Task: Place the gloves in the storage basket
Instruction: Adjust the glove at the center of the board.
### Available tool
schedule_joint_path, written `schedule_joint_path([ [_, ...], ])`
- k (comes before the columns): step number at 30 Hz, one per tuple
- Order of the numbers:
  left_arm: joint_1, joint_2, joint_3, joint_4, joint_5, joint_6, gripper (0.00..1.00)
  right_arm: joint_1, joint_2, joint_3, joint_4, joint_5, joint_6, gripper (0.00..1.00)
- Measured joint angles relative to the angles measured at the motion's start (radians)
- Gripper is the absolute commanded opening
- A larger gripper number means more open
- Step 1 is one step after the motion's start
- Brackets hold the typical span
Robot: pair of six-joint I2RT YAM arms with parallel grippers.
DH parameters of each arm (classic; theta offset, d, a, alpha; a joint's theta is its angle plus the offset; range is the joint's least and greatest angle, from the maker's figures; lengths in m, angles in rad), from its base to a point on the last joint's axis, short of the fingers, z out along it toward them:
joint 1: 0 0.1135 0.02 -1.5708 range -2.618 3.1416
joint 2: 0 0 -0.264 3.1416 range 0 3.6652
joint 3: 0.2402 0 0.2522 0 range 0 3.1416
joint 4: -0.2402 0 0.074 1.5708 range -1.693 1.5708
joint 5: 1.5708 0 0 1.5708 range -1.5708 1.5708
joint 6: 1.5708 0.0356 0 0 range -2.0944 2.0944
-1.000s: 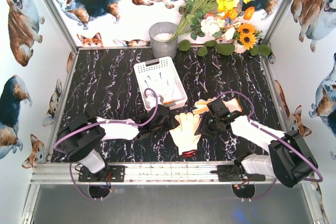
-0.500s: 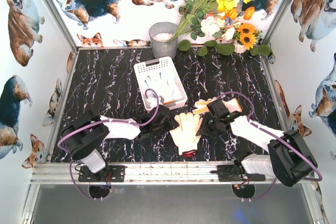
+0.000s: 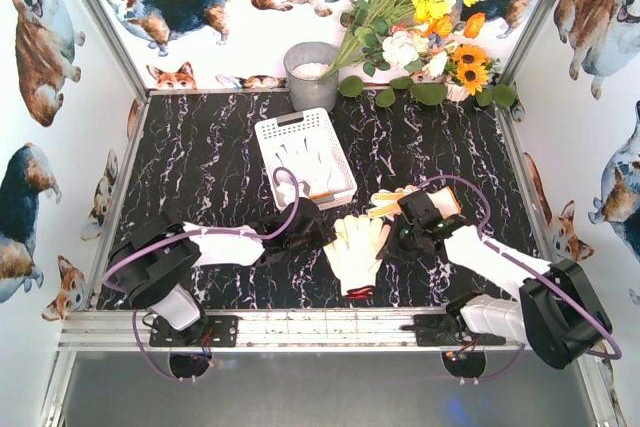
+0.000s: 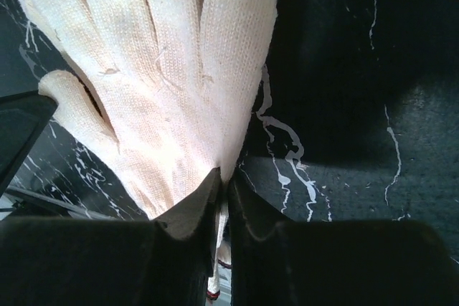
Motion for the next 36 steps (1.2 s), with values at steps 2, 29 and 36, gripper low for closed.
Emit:
schedule_joint_path([
  [2, 0.0, -0.016, 0.0, -0.005, -0.001, 0.0, 0.0, 0.0, -0.01, -0.001, -0.001, 0.0, 0.002, 0.08],
  [29, 0.0, -0.205, -0.059, -0.104, -0.042, -0.001, 0.0, 0.0, -0.055, -0.012, 0.002, -0.061, -0.004, 0.06],
  [36, 0.0, -0.228, -0.089, -0.113, -0.042, -0.01, 0.0, 0.0, -0.055, -0.012, 0.004, -0.079, -0.032, 0.06],
])
